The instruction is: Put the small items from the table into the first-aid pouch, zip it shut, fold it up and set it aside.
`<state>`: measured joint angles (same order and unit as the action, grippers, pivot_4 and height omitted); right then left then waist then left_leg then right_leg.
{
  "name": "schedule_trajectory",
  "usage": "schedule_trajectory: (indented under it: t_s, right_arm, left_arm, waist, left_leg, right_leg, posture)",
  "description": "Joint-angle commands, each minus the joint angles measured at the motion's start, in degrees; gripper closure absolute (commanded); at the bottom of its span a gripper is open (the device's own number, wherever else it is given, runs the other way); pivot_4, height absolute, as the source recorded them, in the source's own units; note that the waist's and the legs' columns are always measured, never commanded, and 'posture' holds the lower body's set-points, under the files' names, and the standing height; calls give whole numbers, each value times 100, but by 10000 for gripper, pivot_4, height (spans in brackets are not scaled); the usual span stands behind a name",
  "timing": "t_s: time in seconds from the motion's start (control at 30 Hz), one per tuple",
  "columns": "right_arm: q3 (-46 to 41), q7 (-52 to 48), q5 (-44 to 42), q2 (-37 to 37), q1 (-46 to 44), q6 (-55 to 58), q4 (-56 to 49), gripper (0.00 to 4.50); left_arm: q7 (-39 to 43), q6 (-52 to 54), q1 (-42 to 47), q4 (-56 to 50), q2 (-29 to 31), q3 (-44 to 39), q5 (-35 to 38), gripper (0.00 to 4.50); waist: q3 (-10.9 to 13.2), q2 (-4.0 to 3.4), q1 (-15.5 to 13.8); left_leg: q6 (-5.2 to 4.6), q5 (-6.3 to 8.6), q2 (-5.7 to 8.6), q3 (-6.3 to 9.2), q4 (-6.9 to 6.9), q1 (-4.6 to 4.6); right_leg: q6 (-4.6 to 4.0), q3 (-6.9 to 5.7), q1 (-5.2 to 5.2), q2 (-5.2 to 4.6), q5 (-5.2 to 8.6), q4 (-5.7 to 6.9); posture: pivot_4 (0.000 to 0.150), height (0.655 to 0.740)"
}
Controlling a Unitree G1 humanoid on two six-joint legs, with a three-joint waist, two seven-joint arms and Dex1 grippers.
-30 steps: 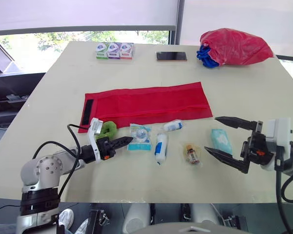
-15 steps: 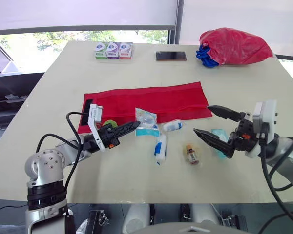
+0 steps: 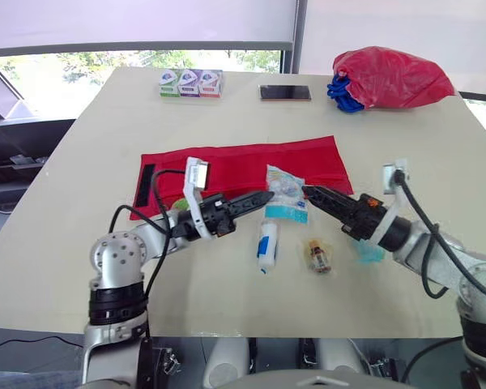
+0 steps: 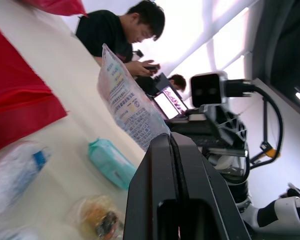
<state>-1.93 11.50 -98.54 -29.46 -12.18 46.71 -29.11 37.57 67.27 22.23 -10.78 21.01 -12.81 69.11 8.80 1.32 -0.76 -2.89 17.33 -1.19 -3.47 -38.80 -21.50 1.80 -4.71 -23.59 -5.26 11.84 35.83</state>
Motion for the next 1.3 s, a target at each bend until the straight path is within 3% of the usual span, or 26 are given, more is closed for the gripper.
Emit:
schedule_trajectory:
  t_s: [0.03, 0.23, 0.33, 0.43, 0.6, 0.63, 1.03, 1.07, 1.1, 1.2, 1.3]
  right_arm:
    - [105, 535, -889, 48, -151, -242, -144, 0]
    - [235, 921, -1425, 190, -182, -587, -300, 0]
    - [189, 981, -1446, 286, -140, -759, -400, 5631]
    - [123, 938, -1446, 248, -36, -811, -496, 16245]
    - [104, 848, -1446, 127, 106, -832, -597, 41050]
    - [106, 839, -1446, 116, 124, -851, -607, 43384]
    - [37, 661, -1446, -38, 216, -894, -603, 43384]
    - [33, 625, -1446, -51, 221, -885, -606, 35901]
    - [33, 600, -1446, -68, 224, -881, -611, 33686]
    - [33, 564, -1446, -122, 236, -887, -623, 21496]
    - [10, 517, -1446, -156, 293, -901, -645, 21496]
  left_arm:
    - [-116, -174, 246, -135, -197, 99, 160, 44795]
    - [-264, -241, 338, -93, -367, 188, 191, 44795]
    - [-249, -231, 323, -75, -338, 204, 197, 45000]
    - [-206, -211, 321, -12, -254, 192, 177, 45000]
    - [-183, -227, 338, 58, -179, 196, 174, 45000]
    - [-158, -239, 318, 71, -168, 203, 155, 45000]
    - [30, -281, 80, 66, -37, 262, 41, 45000]
    - [30, -285, 76, 65, -38, 266, 37, 45000]
    - [29, -290, 74, 67, -42, 271, 30, 45000]
    - [30, -309, 78, 77, -62, 286, 6, 45000]
    - [34, -323, 83, 81, -80, 292, -14, 45000]
  waist:
    - [0, 0, 1]
    - [0, 0, 2]
    - [0, 0, 3]
    - [0, 0, -2]
    - [-1, -1, 1]
    - [-1, 0, 2]
    - [0, -1, -1]
    - [0, -1, -2]
    - [0, -1, 0]
    - [0, -1, 0]
    - [0, -1, -2]
  left_leg:
    - [0, 0, -1, 2, -3, -3]
    - [-2, 1, 0, 22, -27, -20]
    - [-8, 4, 0, 35, -33, -27]
    - [-15, 8, -1, 56, -35, -32]
    - [-15, 8, -1, 61, -36, -34]
    - [-15, 8, 0, 61, -36, -34]
    - [-19, 10, 0, 62, -35, -34]
    - [-19, 10, 0, 63, -35, -35]
    - [-19, 10, 0, 63, -35, -35]
    - [-20, 10, 0, 63, -35, -34]
    - [-20, 11, 0, 64, -35, -35]
  right_leg:
    - [1, 0, -1, 14, 0, -2]
    - [3, 16, 0, 41, 0, -2]
    - [4, 48, 0, 68, 1, -2]
    - [3, 113, 0, 119, 2, -2]
    - [-4, 130, 0, 125, 6, -2]
    - [-4, 134, 0, 125, 6, -2]
    - [-19, 147, 0, 125, 15, -2]
    - [-20, 147, 0, 125, 15, -2]
    - [-20, 147, 0, 125, 15, -3]
    - [-20, 148, 0, 125, 15, -3]
    - [-20, 147, 0, 125, 15, -3]
  posture:
    - [1500, 7400]
    - [1500, 7400]
    - [1500, 7400]
    - [1500, 7400]
    - [1500, 7400]
    - [1500, 7400]
    - [1500, 7400]
    - [1500, 7400]
    - [1500, 7400]
    - [1500, 7400]
    - [1500, 7400]
